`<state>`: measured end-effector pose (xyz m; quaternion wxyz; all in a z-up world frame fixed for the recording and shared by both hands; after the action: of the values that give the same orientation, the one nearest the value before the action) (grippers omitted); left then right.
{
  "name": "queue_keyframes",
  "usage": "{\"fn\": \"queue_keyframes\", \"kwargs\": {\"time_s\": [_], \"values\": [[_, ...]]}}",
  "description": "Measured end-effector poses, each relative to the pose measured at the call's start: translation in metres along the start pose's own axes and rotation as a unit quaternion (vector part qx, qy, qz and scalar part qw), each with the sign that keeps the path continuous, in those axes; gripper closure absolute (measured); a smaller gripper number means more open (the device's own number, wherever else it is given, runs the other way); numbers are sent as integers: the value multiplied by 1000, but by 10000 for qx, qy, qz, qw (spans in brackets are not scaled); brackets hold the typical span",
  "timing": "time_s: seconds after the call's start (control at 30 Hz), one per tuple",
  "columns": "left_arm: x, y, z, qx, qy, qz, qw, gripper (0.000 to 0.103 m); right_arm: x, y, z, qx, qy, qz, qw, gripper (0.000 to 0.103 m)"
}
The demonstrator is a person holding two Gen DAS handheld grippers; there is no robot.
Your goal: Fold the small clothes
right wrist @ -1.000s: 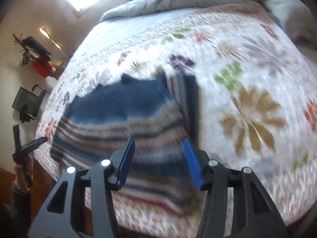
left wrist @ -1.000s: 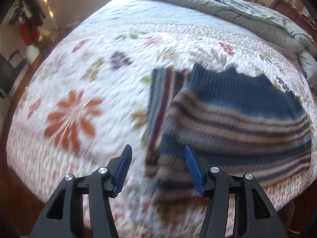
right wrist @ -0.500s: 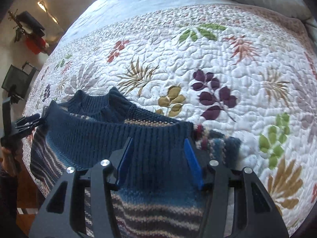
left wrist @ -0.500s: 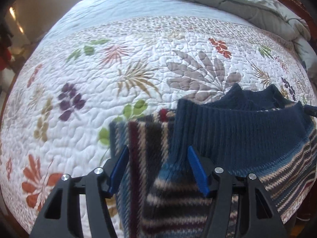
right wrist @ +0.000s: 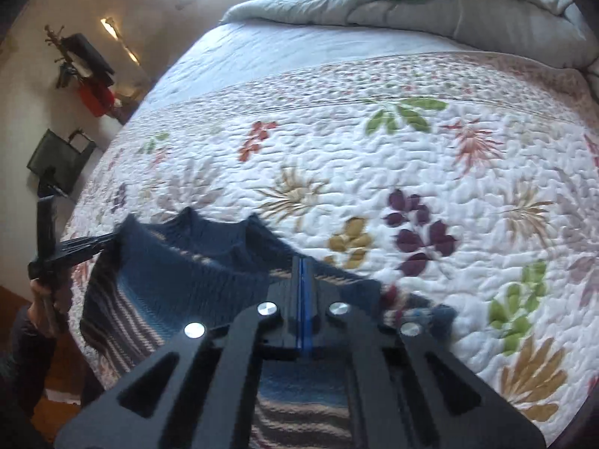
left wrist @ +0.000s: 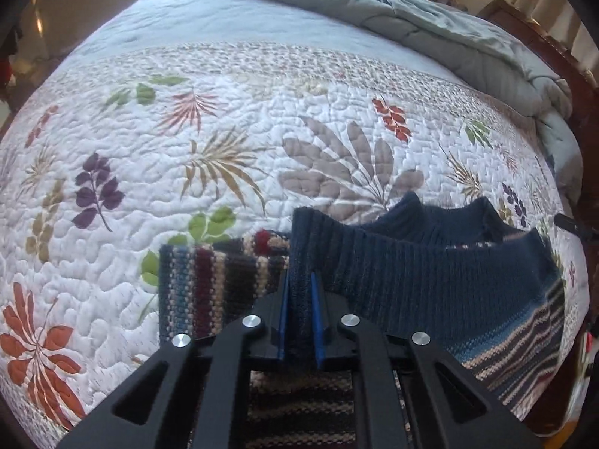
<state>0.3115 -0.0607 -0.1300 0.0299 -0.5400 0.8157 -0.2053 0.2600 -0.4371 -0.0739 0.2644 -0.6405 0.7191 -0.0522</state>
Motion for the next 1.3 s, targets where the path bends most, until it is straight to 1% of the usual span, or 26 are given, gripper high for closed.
{"fn": "queue_keyframes", "kwargs": {"time_s": [0.03,0.07,0.1,0.17,0.23,0.3,0.33,0.37,0.4,0.43,0.47,0.5,0.57,0.63,0.73,0.8,0.87,0.9,0.97,1.03,1.07,1.13,1.17,1.23,1.27,1.3], "values": [[0,1,2,-38,-32,52,10000,92,6,0,3,-127,43,62,9999,70],[0,2,4,-61,-55,99,9999,92,11,2,6,-193,58,122,9997,63],[1,2,6,-78,-75,140,9998,90,16,5,9,-251,84,173,9995,61],[4,2,10,-129,-70,184,9997,87,26,14,17,-429,191,226,9986,61],[8,-1,15,-165,-38,202,9997,78,33,22,24,-525,180,340,9979,60],[13,-4,20,-203,21,194,9996,65,35,27,34,-625,46,436,9971,60],[16,-5,23,-241,24,198,9995,64,34,29,39,-678,5,445,9967,62],[17,-6,26,-262,-24,209,9994,64,32,31,42,-727,-13,413,9965,67],[19,-7,27,-279,-67,224,9993,67,30,32,45,-766,-31,368,9964,84],[21,-9,29,-281,-84,236,9993,72,28,33,47,-800,-29,316,9963,93],[21,-10,29,-292,-93,229,9993,89,26,32,46,-789,-5,284,9965,94],[20,-11,28,-296,-135,188,9993,92,25,31,44,-752,7,259,9968,94],[16,-14,22,-180,-75,9,9998,93,23,25,35,-573,-63,225,9981,94],[10,-19,8,101,-31,-151,9998,93,22,15,20,-261,-215,276,9990,95],[5,-21,-4,398,-136,-223,9989,93,29,4,10,16,-329,455,9984,95],[2,-18,4,326,-301,-195,9988,93,36,3,20,-40,-166,521,9985,95],[0,-13,24,132,-540,-65,9984,93,47,9,44,-320,233,569,9976,95],[0,-10,33,51,-610,-26,9981,93,51,15,55,-447,335,641,9964,95],[1,-7,41,45,-793,108,9968,92,53,21,67,-435,479,682,9956,95],[7,-7,36,45,-993,314,9946,92,49,20,64,-424,598,613,9954,92],[9,-7,32,5,-1054,359,9938,88,48,19,60,-426,647,588,9953,90],[9,-5,19,-33,-1062,314,9938,80,42,23,45,-433,626,596,9953,75],[9,-4,11,-14,-1080,279,9938,71,39,26,35,-398,639,574,9955,75],[11,4,-12,121,-1081,256,9937,63,33,39,7,-302,614,465,9966,74],[13,10,-20,135,-1076,268,9937,57,34,44,-2,-272,614,480,9966,74],[16,16,-28,141,-1047,272,9940,53,34,56,-18,-241,583,559,9964,69]]}}
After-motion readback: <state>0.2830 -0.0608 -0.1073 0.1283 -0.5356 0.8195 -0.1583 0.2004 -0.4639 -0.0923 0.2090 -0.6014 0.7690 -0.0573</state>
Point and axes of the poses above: each gripper's, at about its wrist camera, not at the fingertips, and z roughly the way its jaws point, x to its right, y to its underside, the point moved 6 cm from there along z, roughly the way its jaws point, and after that the axes turned 2 degrees about z, right-handed, at the moved point
